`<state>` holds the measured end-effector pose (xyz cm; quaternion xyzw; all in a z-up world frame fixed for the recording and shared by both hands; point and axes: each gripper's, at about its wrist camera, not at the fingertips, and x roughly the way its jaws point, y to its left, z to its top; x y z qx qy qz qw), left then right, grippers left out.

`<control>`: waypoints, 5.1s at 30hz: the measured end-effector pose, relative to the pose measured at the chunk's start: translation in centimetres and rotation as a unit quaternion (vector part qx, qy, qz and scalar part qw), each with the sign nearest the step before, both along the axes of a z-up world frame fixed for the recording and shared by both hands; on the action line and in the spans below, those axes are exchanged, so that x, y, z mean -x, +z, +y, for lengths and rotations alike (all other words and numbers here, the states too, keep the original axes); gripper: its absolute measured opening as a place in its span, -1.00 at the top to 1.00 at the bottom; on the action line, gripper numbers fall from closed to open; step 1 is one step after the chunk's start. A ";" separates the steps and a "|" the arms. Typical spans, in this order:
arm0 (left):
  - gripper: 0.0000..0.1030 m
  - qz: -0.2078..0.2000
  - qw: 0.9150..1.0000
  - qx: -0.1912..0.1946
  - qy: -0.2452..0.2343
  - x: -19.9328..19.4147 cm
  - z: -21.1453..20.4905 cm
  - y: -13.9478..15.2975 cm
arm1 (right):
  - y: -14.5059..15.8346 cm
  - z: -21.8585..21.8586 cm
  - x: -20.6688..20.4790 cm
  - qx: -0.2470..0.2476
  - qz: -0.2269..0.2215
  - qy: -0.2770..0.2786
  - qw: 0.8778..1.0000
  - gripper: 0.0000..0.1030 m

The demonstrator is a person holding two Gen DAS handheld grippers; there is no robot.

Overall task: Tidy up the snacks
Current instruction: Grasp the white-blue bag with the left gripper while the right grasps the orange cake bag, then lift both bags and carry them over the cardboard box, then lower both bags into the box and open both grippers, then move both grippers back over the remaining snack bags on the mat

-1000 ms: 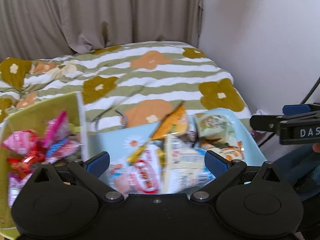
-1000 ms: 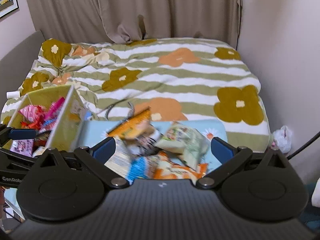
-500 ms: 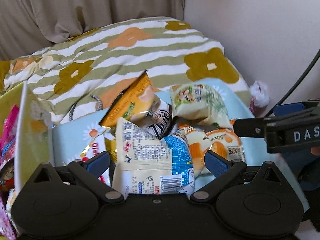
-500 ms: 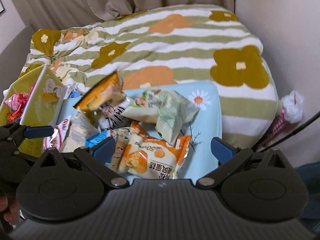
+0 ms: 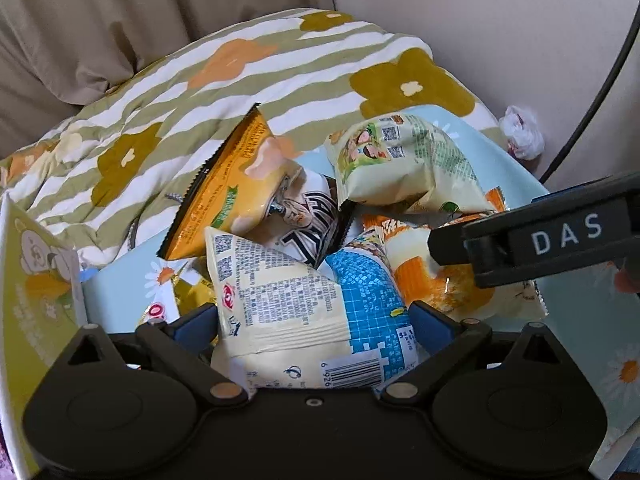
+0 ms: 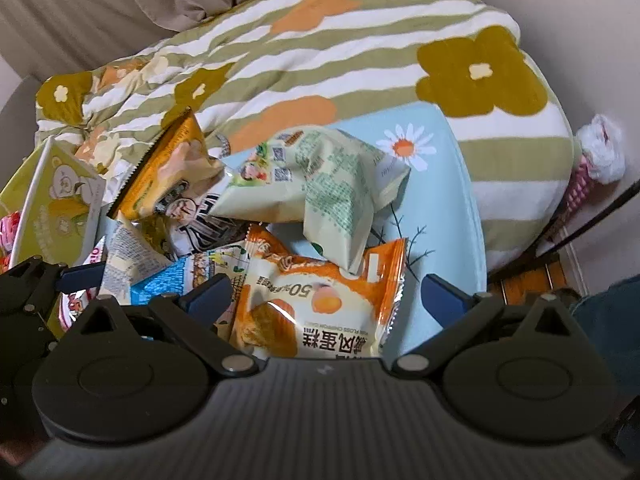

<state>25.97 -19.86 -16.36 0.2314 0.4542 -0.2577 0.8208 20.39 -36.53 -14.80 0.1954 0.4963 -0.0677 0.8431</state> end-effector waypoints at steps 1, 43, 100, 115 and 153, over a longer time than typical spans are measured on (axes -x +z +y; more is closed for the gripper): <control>-0.94 0.003 1.000 -0.001 -0.001 -0.1 0.0 -0.2 | -0.2 0.0 -0.1 -0.002 0.003 -0.003 1.000 -1.00; -0.58 0.024 0.997 0.022 0.067 0.8 3.7 0.9 | -3.6 2.6 -2.4 0.001 0.036 0.040 0.999 -1.00; -0.59 -0.084 0.946 0.064 0.306 -3.3 31.4 14.1 | 14.6 29.3 -9.3 0.003 -0.124 0.248 0.961 -0.80; -1.00 -0.036 0.957 0.079 0.277 -4.9 34.7 10.7 | 11.8 32.2 -11.4 0.015 -0.081 0.202 0.976 -0.81; -1.00 -0.068 0.949 0.097 0.291 -3.5 35.9 13.0 | 12.6 34.4 -12.4 0.039 -0.124 0.226 0.966 -1.00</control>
